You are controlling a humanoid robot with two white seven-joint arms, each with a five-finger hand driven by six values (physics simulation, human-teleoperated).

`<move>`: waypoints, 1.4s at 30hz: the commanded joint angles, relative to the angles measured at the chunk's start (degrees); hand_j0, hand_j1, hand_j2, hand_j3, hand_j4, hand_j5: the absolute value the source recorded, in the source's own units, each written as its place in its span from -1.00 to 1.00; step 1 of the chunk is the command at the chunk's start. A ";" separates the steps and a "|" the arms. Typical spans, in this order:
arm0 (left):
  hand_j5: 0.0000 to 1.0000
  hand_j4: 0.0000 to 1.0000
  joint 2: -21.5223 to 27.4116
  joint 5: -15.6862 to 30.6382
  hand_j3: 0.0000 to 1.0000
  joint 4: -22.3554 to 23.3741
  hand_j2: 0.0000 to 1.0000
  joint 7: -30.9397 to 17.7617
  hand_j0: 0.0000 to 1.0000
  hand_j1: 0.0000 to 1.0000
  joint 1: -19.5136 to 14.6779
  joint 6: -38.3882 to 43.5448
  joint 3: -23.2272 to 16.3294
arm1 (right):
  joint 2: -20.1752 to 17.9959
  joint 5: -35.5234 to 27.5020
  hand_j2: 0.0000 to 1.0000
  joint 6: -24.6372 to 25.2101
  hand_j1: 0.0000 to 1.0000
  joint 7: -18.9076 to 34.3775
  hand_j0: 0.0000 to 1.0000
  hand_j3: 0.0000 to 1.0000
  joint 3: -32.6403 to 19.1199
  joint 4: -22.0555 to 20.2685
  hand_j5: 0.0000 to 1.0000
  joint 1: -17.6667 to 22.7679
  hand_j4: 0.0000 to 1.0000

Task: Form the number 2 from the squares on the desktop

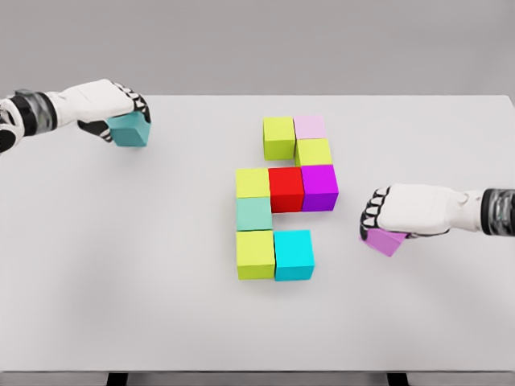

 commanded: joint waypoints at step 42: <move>0.33 0.33 -16.02 0.26 0.33 4.96 0.33 -5.99 0.33 0.33 -3.25 0.06 -0.05 | -9.78 -20.69 0.99 0.11 0.99 -0.05 0.99 0.99 -4.12 0.67 0.99 0.00 0.99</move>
